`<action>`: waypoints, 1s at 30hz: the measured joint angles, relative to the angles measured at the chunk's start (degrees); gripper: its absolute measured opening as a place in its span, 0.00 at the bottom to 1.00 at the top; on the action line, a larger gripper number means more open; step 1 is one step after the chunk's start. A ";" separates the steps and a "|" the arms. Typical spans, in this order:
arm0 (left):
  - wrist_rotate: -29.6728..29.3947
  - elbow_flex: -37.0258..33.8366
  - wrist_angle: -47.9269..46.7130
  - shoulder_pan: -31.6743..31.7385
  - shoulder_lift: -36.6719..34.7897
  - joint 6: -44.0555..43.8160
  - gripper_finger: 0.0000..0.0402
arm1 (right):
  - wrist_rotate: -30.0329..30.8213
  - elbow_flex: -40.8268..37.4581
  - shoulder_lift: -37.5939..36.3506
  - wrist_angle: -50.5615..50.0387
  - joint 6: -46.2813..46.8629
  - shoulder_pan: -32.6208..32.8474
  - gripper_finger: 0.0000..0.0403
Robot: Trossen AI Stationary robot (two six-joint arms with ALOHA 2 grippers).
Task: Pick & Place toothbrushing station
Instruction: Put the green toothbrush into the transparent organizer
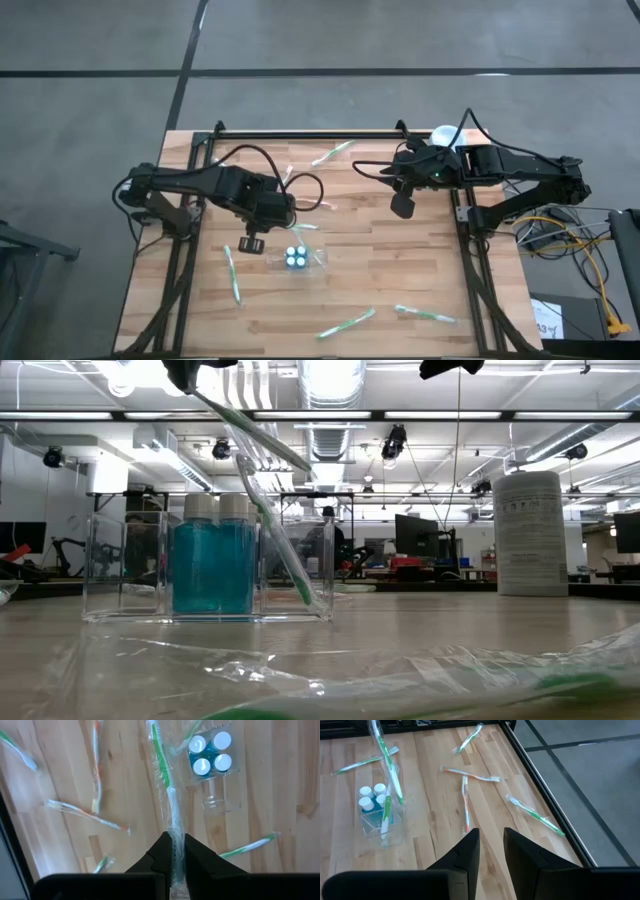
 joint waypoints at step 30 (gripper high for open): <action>7.08 0.00 0.59 -2.55 10.27 -6.51 0.09 | 0.00 0.00 -0.01 0.02 0.02 0.00 0.20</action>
